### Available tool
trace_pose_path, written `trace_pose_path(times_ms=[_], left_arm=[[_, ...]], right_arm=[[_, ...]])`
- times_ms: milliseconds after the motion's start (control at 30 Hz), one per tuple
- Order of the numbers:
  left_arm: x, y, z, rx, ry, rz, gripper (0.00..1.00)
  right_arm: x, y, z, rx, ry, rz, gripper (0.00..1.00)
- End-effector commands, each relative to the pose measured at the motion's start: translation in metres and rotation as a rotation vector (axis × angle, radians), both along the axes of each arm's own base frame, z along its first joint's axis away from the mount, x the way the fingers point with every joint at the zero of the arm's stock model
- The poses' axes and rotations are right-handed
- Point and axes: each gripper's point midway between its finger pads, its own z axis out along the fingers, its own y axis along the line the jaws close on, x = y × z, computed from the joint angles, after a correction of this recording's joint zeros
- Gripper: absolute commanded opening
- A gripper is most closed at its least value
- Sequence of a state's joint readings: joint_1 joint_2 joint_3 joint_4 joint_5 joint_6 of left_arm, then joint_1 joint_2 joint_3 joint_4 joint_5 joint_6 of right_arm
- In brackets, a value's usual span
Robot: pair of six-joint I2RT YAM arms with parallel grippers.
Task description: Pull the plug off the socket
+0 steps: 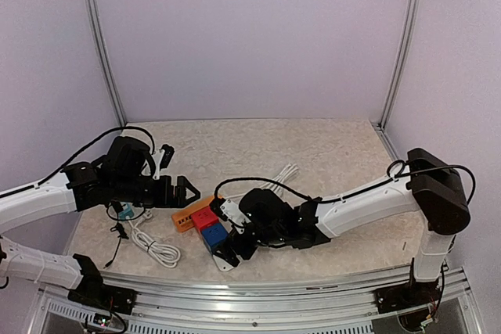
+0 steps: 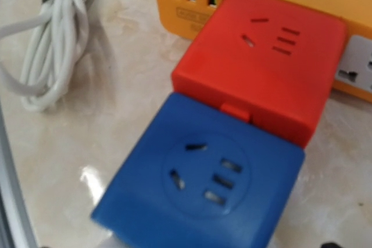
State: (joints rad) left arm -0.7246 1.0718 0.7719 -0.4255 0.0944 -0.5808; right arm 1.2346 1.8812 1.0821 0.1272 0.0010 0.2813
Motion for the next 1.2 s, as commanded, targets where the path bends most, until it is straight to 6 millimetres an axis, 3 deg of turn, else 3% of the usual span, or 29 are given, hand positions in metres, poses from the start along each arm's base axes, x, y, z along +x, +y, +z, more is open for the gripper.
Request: trace_pose_path(times_ms=[0,200,533,700,900,1033,1167], left_arm=[[0.003,0.002,0.005,-0.011,-0.008,0.017,0.99],[0.004,0.005,0.004,-0.006,-0.004,0.033,0.99],[0.002,0.012,-0.003,-0.007,-0.009,0.050,0.99],[0.003,0.015,-0.005,0.013,-0.026,0.043,0.99],[0.011,0.014,-0.004,0.074,-0.085,0.010,0.99],[0.024,0.003,-0.003,0.132,-0.119,-0.038,0.99],[0.026,-0.025,-0.002,0.228,-0.185,-0.218,0.99]], right_arm=[[0.009,0.003,-0.011,-0.040,-0.026,-0.048,1.00],[0.032,-0.001,-0.014,-0.062,-0.056,-0.118,0.99],[0.092,-0.032,-0.010,-0.034,-0.049,-0.211,0.95],[0.109,-0.045,-0.003,-0.026,-0.051,-0.234,0.95],[0.089,-0.056,0.024,0.062,-0.069,-0.144,0.94],[0.068,-0.066,0.022,0.107,-0.054,-0.080,0.92],[0.056,-0.067,0.015,0.129,-0.046,-0.027,0.89]])
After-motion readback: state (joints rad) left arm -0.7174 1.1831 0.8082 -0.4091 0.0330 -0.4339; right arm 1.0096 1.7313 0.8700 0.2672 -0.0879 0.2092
